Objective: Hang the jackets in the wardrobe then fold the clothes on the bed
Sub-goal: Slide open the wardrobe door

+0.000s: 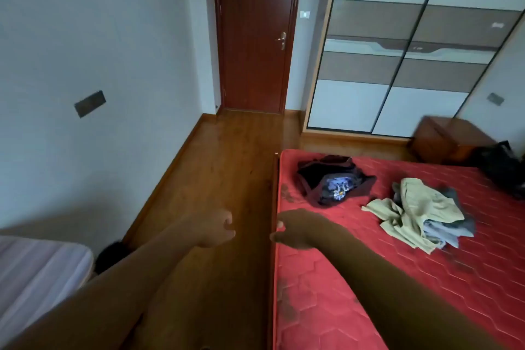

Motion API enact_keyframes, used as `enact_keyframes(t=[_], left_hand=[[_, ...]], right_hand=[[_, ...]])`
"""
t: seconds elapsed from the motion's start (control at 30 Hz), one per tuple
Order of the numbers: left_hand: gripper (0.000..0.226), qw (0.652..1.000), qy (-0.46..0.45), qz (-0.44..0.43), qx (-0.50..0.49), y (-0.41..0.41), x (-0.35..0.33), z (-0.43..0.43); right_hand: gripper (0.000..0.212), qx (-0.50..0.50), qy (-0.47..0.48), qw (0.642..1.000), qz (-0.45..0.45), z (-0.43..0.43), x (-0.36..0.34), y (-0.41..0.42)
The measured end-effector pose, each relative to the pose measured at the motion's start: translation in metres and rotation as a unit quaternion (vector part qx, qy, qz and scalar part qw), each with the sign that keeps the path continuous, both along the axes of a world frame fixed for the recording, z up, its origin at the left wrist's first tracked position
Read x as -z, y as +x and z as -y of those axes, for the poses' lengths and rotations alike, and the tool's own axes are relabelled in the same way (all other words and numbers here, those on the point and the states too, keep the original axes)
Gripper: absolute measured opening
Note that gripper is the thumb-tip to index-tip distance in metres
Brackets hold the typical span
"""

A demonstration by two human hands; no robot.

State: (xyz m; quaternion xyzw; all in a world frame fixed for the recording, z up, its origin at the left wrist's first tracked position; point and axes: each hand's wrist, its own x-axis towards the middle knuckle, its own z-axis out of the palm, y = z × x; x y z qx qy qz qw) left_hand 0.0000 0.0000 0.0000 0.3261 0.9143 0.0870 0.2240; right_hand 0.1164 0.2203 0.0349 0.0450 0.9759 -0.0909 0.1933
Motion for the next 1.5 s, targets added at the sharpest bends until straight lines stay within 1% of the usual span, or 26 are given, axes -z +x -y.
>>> enact_keyframes(t=[0.2,0.37,0.63,0.77,0.9,1.03,1.1,1.2,1.27,1.37,1.5], left_hand=[[0.05,1.0,-0.01,-0.007,0.015,-0.116,-0.004,-0.001],[0.051,0.999,-0.029,-0.012,0.037,-0.197,-0.011,0.0],[0.046,0.998,-0.032,0.012,0.061,-0.29,-0.006,-0.013],[0.047,0.997,-0.038,0.014,0.062,-0.341,-0.003,-0.031],[0.048,0.997,-0.037,-0.001,0.074,-0.396,0.004,-0.059],[0.045,0.997,-0.032,-0.017,0.071,-0.453,0.01,-0.105],[0.036,0.996,-0.031,-0.03,0.08,-0.482,0.006,-0.131],[0.012,0.997,-0.007,-0.039,0.072,-0.523,-0.008,-0.164],[0.011,0.997,0.012,-0.044,0.056,-0.553,-0.018,-0.184],[0.029,0.998,0.028,-0.039,0.041,-0.596,-0.029,-0.21],[0.038,0.999,0.013,-0.028,0.032,-0.658,-0.035,-0.241]], right_hand=[[0.053,0.028,0.004,0.999,0.022,0.006,-0.002,-0.108],[0.053,0.052,0.003,0.998,0.018,0.016,-0.005,-0.195],[0.048,0.072,-0.023,0.997,0.01,0.01,0.005,-0.288],[0.047,0.074,-0.026,0.997,0.025,-0.005,0.01,-0.333],[0.049,0.067,-0.044,0.996,0.025,-0.036,0.017,-0.392],[0.05,0.057,-0.061,0.996,0.012,-0.085,0.024,-0.459],[0.051,0.049,-0.065,0.997,0.009,-0.113,0.024,-0.494],[0.05,0.035,-0.065,0.997,0.017,-0.15,0.014,-0.545],[0.049,0.02,-0.06,0.998,0.01,-0.173,0.008,-0.58],[0.051,0.014,-0.056,0.998,0.006,-0.2,0.002,-0.627],[0.049,0.015,-0.058,0.998,0.016,-0.231,0.004,-0.689]])
